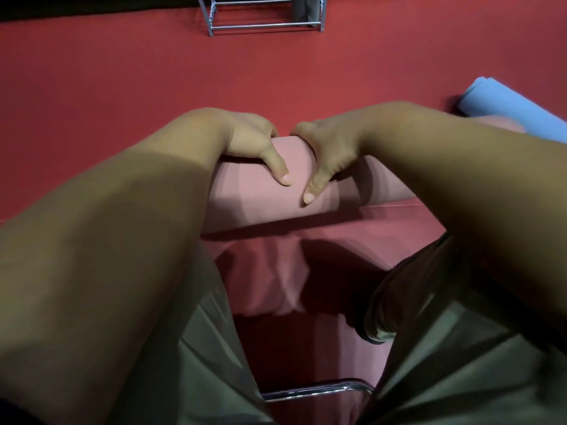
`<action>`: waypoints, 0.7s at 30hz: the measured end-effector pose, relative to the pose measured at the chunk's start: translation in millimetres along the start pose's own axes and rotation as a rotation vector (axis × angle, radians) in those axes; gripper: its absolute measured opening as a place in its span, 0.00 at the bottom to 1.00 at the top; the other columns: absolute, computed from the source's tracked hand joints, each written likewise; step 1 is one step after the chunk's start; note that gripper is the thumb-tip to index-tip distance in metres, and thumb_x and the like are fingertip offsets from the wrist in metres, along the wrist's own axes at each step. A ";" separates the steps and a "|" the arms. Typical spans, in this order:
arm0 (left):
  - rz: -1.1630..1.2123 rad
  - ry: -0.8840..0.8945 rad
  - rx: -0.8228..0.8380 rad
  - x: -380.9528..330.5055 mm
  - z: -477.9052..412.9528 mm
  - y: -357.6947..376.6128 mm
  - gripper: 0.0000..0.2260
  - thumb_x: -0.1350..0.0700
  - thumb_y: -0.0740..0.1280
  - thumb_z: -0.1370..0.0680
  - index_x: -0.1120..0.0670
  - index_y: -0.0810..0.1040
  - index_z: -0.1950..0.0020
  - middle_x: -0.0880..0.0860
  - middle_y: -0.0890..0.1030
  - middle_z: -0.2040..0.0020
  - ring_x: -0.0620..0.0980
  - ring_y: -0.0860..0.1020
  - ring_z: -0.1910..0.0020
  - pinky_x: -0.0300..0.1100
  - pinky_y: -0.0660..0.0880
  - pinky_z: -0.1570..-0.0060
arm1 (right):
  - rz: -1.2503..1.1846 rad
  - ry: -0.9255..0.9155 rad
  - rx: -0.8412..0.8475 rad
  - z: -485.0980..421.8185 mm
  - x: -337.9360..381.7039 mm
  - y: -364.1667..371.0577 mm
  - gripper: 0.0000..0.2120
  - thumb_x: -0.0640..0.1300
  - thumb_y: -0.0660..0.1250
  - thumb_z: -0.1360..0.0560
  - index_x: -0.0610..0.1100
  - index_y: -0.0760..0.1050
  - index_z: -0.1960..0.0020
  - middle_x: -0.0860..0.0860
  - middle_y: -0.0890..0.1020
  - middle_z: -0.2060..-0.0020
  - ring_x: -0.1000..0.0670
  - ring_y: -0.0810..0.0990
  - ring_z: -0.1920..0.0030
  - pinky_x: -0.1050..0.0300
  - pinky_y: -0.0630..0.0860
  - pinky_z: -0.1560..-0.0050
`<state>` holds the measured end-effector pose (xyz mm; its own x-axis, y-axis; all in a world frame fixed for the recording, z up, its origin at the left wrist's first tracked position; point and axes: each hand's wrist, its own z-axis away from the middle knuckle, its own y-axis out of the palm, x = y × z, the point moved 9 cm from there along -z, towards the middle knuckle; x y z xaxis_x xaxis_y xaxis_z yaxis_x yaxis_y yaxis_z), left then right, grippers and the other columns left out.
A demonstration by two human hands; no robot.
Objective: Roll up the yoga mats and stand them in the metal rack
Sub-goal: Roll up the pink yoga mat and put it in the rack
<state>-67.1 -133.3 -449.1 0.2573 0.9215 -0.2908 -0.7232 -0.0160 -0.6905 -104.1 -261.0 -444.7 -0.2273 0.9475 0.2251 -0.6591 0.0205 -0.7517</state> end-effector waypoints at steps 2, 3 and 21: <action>0.033 -0.015 0.020 2.7 -1.7 3.3 0.38 0.31 0.84 0.49 0.46 0.84 0.44 0.45 0.88 0.52 0.51 0.88 0.53 0.53 0.84 0.43 | 0.025 -0.015 -0.040 -0.4 2.7 -1.7 0.63 0.76 0.83 0.55 0.53 0.67 0.28 0.52 0.79 0.38 0.43 0.80 0.39 0.42 0.78 0.35; 0.037 -0.015 0.031 1.9 -2.2 5.4 0.37 0.32 0.85 0.48 0.46 0.84 0.44 0.45 0.88 0.52 0.51 0.88 0.53 0.54 0.84 0.43 | 0.036 -0.018 -0.053 0.3 2.1 -3.1 0.60 0.75 0.84 0.54 0.53 0.68 0.29 0.52 0.81 0.41 0.44 0.81 0.42 0.43 0.79 0.37; -0.279 0.098 -0.117 -43.4 -1.9 15.1 0.46 0.28 0.83 0.49 0.49 0.72 0.40 0.47 0.79 0.49 0.52 0.79 0.53 0.51 0.80 0.49 | -0.128 0.056 0.020 7.1 -23.9 2.0 0.35 0.69 0.85 0.44 0.55 0.81 0.43 0.56 0.86 0.49 0.49 0.85 0.48 0.46 0.82 0.40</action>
<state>-87.9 -174.3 -448.2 0.5000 0.8549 -0.1384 -0.5389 0.1820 -0.8225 -105.1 -285.8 -447.2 -0.1007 0.9538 0.2831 -0.6944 0.1364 -0.7065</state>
